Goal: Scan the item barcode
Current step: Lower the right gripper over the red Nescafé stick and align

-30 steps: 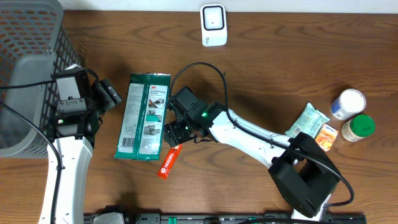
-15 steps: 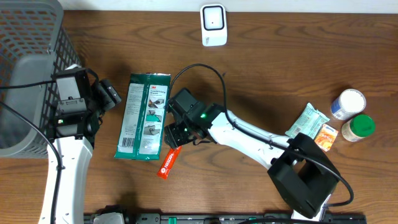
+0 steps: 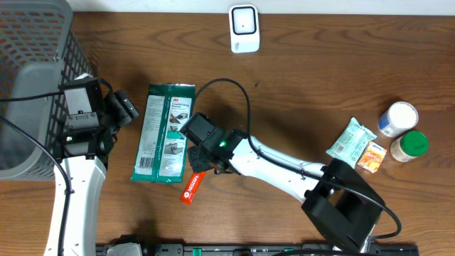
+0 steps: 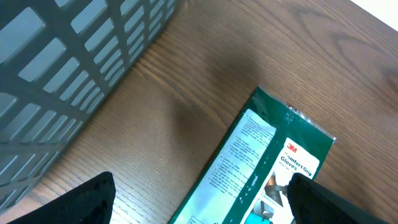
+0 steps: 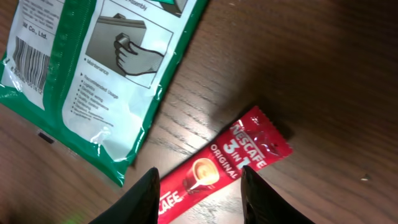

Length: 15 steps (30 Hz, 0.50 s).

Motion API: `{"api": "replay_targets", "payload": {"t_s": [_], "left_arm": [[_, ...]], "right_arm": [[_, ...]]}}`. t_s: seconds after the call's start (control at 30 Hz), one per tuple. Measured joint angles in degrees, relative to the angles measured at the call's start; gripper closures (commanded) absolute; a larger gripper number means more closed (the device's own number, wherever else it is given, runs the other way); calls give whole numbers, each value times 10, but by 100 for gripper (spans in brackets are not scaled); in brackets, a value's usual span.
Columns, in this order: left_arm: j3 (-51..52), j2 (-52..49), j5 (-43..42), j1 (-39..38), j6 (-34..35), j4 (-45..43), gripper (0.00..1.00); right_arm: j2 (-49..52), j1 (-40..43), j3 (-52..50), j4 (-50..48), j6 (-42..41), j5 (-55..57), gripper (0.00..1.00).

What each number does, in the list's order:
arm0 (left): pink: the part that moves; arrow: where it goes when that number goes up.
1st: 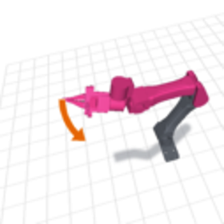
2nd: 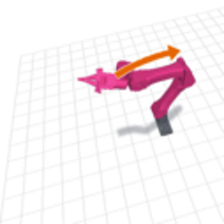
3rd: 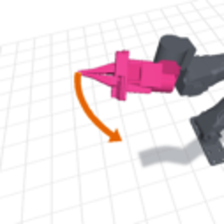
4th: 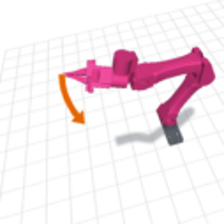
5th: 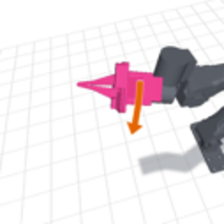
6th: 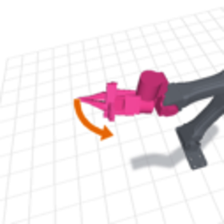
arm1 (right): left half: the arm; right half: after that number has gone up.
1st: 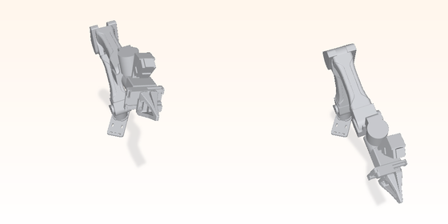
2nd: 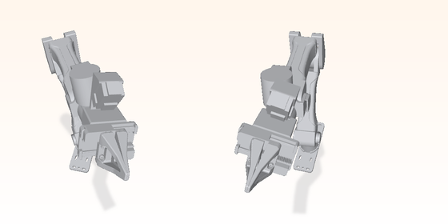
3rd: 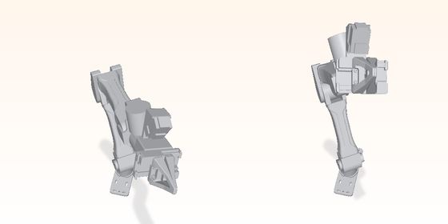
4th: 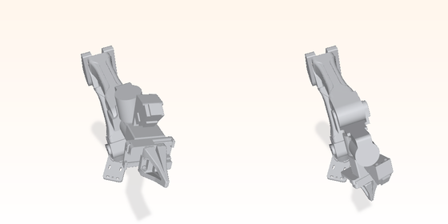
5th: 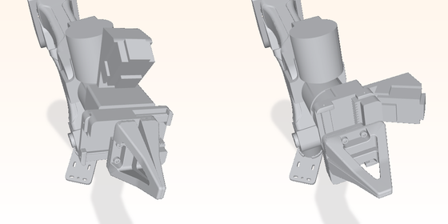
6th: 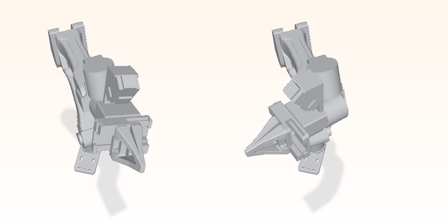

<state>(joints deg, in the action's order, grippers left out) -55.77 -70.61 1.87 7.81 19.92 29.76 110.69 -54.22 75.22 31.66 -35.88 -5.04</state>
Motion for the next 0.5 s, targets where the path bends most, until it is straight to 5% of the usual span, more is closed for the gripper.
{"api": "replay_targets", "payload": {"t_s": [0.27,0.5], "left_arm": [[0,0,0,0,0,0,12],[0,0,0,0,0,0,12]], "right_arm": [[49,-11,2,-12,-20,15,66],[51,-10,4,-11,-31,27,88]]}}
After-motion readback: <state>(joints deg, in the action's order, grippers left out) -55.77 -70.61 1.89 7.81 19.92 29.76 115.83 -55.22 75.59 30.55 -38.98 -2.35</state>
